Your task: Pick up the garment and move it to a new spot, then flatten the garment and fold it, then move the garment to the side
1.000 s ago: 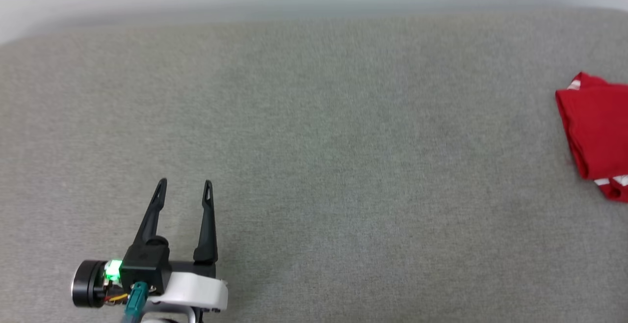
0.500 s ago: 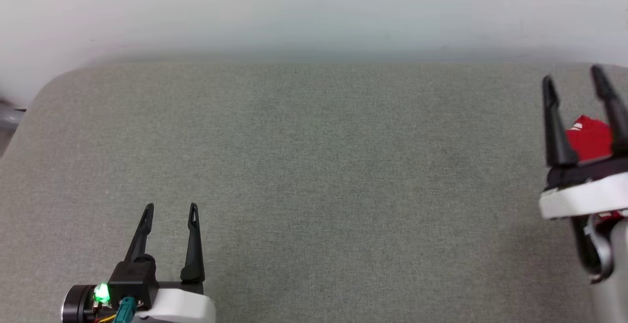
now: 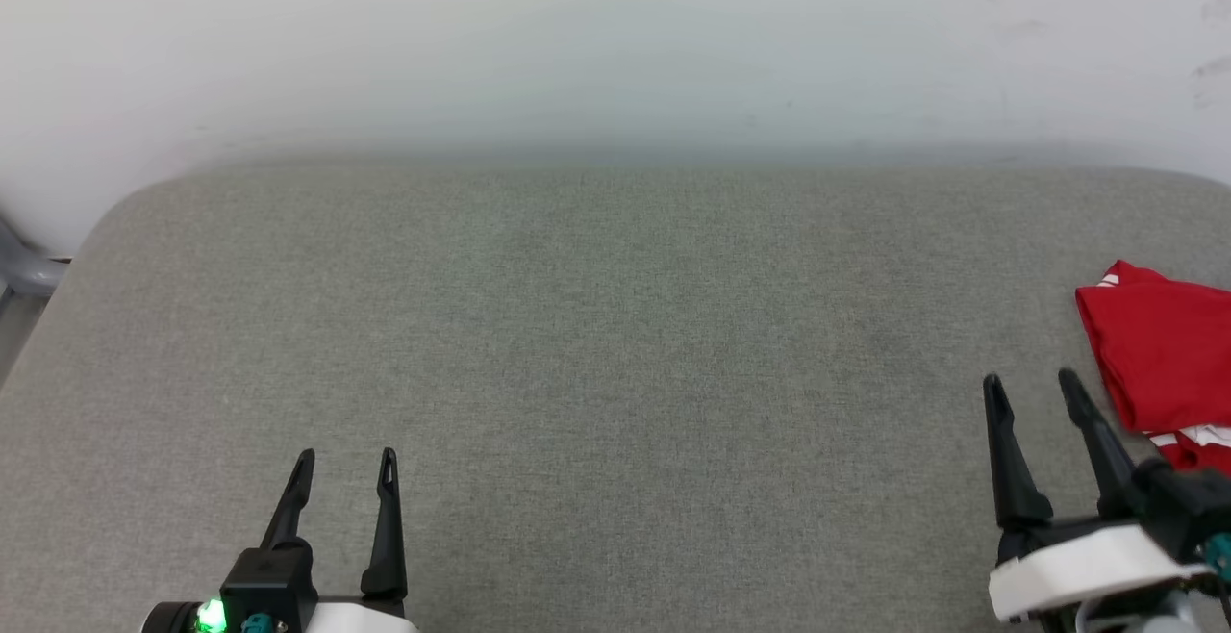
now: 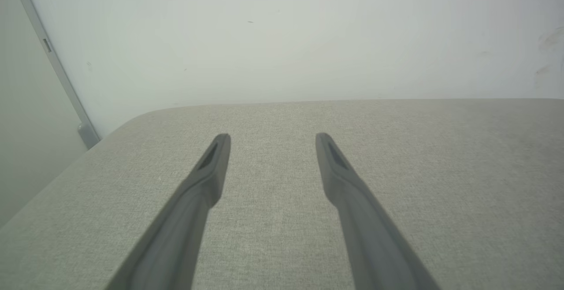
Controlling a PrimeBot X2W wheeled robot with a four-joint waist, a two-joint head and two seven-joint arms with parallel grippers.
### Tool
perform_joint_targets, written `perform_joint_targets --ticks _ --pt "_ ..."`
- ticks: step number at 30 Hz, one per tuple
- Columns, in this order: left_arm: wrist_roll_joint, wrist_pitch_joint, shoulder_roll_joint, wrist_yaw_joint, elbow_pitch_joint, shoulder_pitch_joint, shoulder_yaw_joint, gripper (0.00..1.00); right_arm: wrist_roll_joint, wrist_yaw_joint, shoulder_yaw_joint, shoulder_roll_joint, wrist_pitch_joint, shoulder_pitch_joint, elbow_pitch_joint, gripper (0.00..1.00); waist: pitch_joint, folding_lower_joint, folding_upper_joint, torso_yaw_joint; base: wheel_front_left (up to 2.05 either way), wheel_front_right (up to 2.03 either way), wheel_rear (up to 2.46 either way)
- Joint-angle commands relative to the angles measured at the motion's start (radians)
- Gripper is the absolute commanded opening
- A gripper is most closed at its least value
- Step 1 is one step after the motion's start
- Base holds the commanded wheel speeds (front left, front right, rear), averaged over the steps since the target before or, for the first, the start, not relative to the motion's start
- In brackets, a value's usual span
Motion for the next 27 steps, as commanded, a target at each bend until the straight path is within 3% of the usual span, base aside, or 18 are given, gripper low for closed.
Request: perform_joint_targets --ticks 1,15,27 --pt "-0.003 -0.002 -0.003 -0.005 0.001 0.009 0.004 1.00 -0.006 -0.001 -0.008 0.012 -0.001 0.029 -0.012 1.00 -0.010 0.0001 0.0000 0.000 0.00 0.00 0.00" --pt "0.005 -0.002 -0.012 -0.037 0.017 0.037 0.004 1.00 -0.066 -0.001 -0.030 0.066 -0.001 0.160 -0.133 1.00 -0.041 0.0001 0.0000 0.003 0.00 0.00 0.00" --pt "0.013 -0.002 -0.015 -0.049 0.029 0.036 0.012 1.00 -0.087 -0.001 -0.036 0.075 -0.001 0.184 -0.136 1.00 -0.051 0.0001 0.0000 0.009 0.00 0.00 0.00"
